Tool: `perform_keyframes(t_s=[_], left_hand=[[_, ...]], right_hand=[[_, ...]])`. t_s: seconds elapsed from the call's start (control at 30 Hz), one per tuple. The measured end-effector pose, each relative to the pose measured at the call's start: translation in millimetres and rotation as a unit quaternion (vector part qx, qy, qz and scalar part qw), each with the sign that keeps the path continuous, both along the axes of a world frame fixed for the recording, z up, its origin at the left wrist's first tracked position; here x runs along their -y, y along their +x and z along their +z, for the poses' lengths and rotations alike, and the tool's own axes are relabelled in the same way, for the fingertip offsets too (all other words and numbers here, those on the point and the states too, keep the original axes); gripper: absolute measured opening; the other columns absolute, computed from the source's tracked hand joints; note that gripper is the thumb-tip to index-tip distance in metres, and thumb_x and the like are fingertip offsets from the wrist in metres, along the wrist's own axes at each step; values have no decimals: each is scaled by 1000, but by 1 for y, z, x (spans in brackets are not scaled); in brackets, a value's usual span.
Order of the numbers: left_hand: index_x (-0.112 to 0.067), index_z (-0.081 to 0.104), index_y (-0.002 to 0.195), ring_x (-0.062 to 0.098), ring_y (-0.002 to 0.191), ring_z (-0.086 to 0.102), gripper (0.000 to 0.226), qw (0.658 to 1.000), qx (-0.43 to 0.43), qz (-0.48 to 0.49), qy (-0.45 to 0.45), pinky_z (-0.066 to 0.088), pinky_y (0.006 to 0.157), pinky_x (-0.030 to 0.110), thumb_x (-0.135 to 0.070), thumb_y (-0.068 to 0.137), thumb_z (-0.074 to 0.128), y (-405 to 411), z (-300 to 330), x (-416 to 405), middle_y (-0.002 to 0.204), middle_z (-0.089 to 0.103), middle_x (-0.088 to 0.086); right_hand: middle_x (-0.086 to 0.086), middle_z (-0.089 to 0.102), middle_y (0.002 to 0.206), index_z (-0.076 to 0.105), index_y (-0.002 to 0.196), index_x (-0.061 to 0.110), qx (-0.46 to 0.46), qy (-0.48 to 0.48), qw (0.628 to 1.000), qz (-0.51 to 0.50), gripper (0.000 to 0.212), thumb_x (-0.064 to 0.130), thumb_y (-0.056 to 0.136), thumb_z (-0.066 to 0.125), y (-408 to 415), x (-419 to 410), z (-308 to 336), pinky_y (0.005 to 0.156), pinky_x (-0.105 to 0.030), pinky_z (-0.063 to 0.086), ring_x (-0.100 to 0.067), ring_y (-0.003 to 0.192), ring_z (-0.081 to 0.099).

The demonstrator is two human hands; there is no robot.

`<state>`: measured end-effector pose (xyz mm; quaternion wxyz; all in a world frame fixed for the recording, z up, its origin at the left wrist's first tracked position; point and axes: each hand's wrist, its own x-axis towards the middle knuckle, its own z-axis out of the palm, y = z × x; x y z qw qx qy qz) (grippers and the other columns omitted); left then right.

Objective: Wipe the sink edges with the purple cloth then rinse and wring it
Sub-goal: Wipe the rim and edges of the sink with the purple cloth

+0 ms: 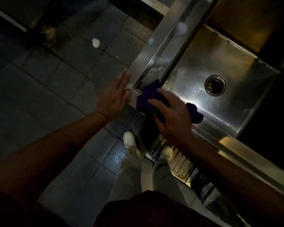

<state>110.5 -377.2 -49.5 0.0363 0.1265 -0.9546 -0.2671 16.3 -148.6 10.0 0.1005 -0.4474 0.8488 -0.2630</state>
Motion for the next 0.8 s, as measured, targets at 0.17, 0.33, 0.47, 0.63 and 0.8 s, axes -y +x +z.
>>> perform_keyframes(t_s=[0.17,0.33,0.47,0.63,0.8], left_hand=[[-4,21,155,31,149,27,61,999,-4,-29,19,35,115,51,-39,106,28,1,-5,9,163,18,19],[1,26,153,32,146,32,59,1000,-8,-29,5,32,118,45,-32,105,34,0,2,8,161,23,22],[4,33,150,33,141,37,58,999,-17,-24,-20,26,117,33,-32,104,34,-1,6,4,158,30,23],[0,26,153,31,145,33,61,1000,-17,-23,11,30,119,37,-38,105,28,0,1,5,161,24,21],[-6,20,156,30,148,30,60,1000,-4,-27,13,34,117,46,-39,106,26,1,-1,7,164,19,17]], right_hand=[[-12,52,147,68,126,26,-37,50,998,34,43,38,85,61,8,15,-12,107,-50,36,-35,133,49],[-14,59,135,73,110,23,-49,56,996,51,31,36,82,66,12,-29,-5,99,-51,39,-36,127,49],[-16,59,129,73,101,18,-28,73,997,7,28,34,79,63,9,-92,1,94,-54,43,-41,119,55],[-16,57,133,70,110,23,-38,80,996,19,35,37,79,63,8,-58,-1,95,-51,43,-40,119,56],[-12,53,143,64,126,30,-83,82,991,71,46,43,82,59,1,18,-11,101,-48,35,-36,127,50]])
